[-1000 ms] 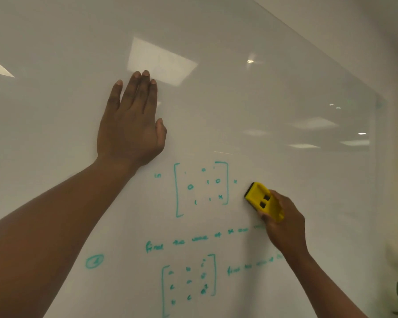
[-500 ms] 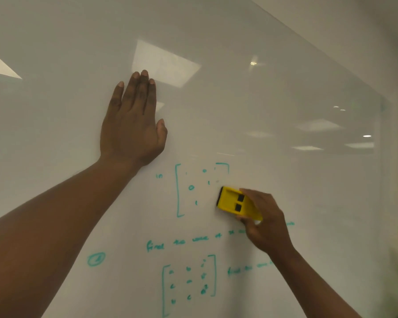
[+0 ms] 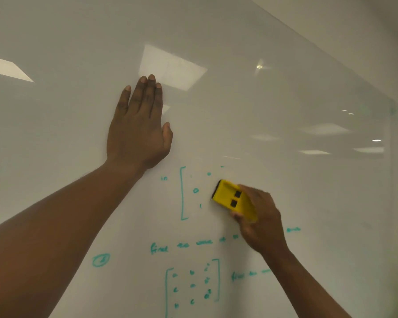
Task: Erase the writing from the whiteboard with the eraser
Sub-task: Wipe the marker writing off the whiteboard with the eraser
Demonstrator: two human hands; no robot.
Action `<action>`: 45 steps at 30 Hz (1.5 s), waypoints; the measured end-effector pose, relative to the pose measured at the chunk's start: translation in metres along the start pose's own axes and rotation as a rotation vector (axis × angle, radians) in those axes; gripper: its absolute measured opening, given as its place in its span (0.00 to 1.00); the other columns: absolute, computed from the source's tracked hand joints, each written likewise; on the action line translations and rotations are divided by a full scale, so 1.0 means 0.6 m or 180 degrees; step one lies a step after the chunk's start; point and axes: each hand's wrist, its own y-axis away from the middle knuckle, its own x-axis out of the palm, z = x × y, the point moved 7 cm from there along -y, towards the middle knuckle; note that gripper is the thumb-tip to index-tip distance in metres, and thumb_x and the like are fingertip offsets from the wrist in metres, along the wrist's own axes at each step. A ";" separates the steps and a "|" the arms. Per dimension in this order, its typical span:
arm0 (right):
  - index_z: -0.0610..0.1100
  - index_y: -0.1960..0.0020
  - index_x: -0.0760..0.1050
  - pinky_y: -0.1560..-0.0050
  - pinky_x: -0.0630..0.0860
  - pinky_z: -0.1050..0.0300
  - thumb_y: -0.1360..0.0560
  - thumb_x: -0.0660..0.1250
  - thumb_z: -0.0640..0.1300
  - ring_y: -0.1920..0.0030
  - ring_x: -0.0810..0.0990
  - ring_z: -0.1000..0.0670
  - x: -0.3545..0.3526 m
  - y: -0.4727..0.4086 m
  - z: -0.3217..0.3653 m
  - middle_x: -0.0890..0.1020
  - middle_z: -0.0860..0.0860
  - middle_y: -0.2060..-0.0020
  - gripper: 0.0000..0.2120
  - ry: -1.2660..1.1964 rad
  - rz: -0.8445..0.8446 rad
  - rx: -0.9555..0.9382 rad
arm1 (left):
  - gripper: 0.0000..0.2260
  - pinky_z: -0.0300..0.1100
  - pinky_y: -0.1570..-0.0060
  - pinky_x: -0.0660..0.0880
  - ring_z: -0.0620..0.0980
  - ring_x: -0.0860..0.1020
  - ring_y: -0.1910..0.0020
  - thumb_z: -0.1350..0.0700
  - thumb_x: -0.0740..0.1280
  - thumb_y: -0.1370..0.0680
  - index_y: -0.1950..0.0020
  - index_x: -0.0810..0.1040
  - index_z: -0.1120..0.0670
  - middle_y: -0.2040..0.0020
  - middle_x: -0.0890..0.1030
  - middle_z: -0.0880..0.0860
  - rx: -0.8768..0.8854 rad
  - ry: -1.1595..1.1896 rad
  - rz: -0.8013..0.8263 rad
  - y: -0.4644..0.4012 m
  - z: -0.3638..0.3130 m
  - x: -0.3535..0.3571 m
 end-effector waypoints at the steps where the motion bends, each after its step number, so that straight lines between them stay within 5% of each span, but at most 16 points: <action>1: 0.47 0.34 0.72 0.47 0.67 0.64 0.33 0.71 0.51 0.45 0.73 0.50 -0.005 -0.015 -0.008 0.78 0.50 0.44 0.28 0.0050 -0.0121 0.0234 | 0.32 0.55 0.21 0.48 0.57 0.50 0.19 0.49 0.51 0.21 0.20 0.51 0.63 0.19 0.53 0.61 0.0003 0.0021 -0.0011 -0.001 -0.001 -0.001; 5: 0.48 0.33 0.70 0.51 0.62 0.64 0.31 0.67 0.56 0.44 0.73 0.46 -0.001 -0.061 0.007 0.77 0.48 0.44 0.28 -0.0012 -0.0540 0.0777 | 0.32 0.55 0.20 0.48 0.56 0.50 0.19 0.49 0.51 0.21 0.20 0.51 0.62 0.19 0.53 0.60 0.0012 0.0032 -0.0017 0.000 0.000 0.000; 14: 0.47 0.33 0.70 0.48 0.73 0.51 0.28 0.68 0.58 0.47 0.74 0.47 0.031 -0.022 0.078 0.77 0.49 0.44 0.28 -0.0016 -0.0204 0.0186 | 0.31 0.53 0.20 0.48 0.55 0.50 0.19 0.50 0.52 0.20 0.20 0.51 0.61 0.19 0.53 0.60 0.0116 0.0059 0.0162 -0.002 0.008 -0.007; 19: 0.49 0.33 0.70 0.45 0.72 0.50 0.29 0.71 0.56 0.43 0.72 0.47 0.020 -0.064 0.065 0.77 0.50 0.43 0.28 -0.0210 -0.0579 0.0859 | 0.31 0.51 0.20 0.50 0.55 0.52 0.19 0.49 0.50 0.21 0.20 0.53 0.61 0.19 0.55 0.60 0.0437 -0.0134 0.0285 0.000 0.026 -0.021; 31: 0.49 0.33 0.70 0.50 0.69 0.56 0.28 0.70 0.57 0.48 0.74 0.50 0.072 0.005 0.149 0.77 0.54 0.42 0.27 -0.0180 -0.0033 -0.0573 | 0.31 0.51 0.20 0.50 0.54 0.52 0.19 0.48 0.49 0.20 0.20 0.53 0.61 0.19 0.54 0.59 0.0325 -0.0219 0.0250 0.004 0.034 -0.020; 39: 0.49 0.33 0.71 0.51 0.68 0.54 0.30 0.69 0.57 0.51 0.72 0.48 0.059 -0.065 0.159 0.77 0.52 0.45 0.27 -0.0179 -0.0344 -0.0063 | 0.31 0.51 0.20 0.50 0.53 0.51 0.19 0.48 0.49 0.20 0.19 0.52 0.60 0.19 0.54 0.58 0.0320 -0.0195 0.0225 0.004 0.038 -0.015; 45: 0.52 0.32 0.70 0.50 0.67 0.57 0.29 0.68 0.59 0.48 0.73 0.51 0.092 -0.016 0.203 0.76 0.56 0.41 0.27 -0.0299 0.0092 -0.0565 | 0.30 0.51 0.20 0.50 0.52 0.51 0.19 0.49 0.49 0.20 0.19 0.53 0.59 0.19 0.54 0.57 0.0327 -0.0135 0.0236 0.004 0.042 -0.015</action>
